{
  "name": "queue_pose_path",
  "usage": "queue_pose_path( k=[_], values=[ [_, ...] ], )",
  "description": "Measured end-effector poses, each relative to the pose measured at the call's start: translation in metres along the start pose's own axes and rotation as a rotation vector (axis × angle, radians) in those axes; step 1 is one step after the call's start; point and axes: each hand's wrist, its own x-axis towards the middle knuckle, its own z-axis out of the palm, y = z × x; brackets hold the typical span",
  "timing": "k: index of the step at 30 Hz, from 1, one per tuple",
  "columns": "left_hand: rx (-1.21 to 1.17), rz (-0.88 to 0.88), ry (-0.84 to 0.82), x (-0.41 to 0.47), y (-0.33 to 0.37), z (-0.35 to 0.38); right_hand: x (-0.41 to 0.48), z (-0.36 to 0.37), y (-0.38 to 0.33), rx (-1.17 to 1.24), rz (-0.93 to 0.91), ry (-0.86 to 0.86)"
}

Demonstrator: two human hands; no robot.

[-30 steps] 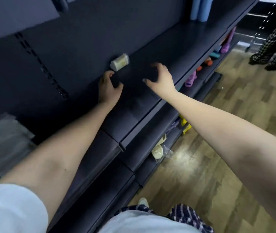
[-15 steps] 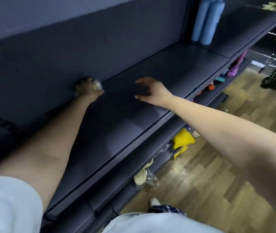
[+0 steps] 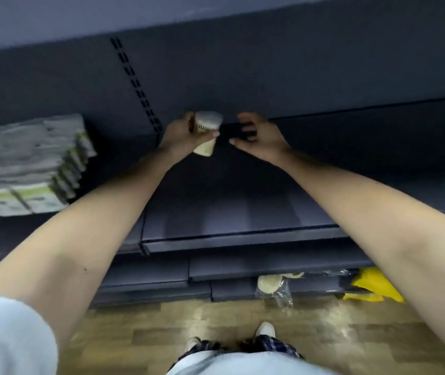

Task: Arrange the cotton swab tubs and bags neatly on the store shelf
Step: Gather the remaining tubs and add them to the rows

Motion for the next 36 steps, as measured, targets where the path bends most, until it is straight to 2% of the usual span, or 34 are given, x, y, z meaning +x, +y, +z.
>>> queue_pose_path(
  k=[3, 6, 12, 16, 21, 27, 36],
  values=[
    [-0.23, -0.097, 0.105, -0.026, -0.032, -0.038, 0.012, 0.046, -0.038, 0.064, -0.074, -0.102],
    [-0.356, -0.09, 0.207, -0.054, -0.056, -0.079, 0.015, 0.093, -0.083, 0.13, -0.157, -0.177],
    [-0.394, -0.123, 0.492, -0.121, -0.118, -0.182, 0.006, 0.206, -0.196, 0.201, -0.314, -0.202],
    [-0.422, -0.209, 0.604, -0.19, -0.184, -0.248, -0.012, 0.301, -0.268, 0.184, -0.346, -0.275],
    [-0.369, -0.299, 0.687, -0.294, -0.286, -0.326, -0.042, 0.41, -0.341, 0.156, -0.378, -0.322],
    [-0.243, -0.432, 0.76, -0.399, -0.388, -0.384, -0.054, 0.515, -0.381, 0.083, -0.389, -0.415],
    [-0.204, -0.527, 0.769, -0.439, -0.489, -0.44, -0.026, 0.656, -0.463, 0.043, -0.482, -0.491]
  ],
)
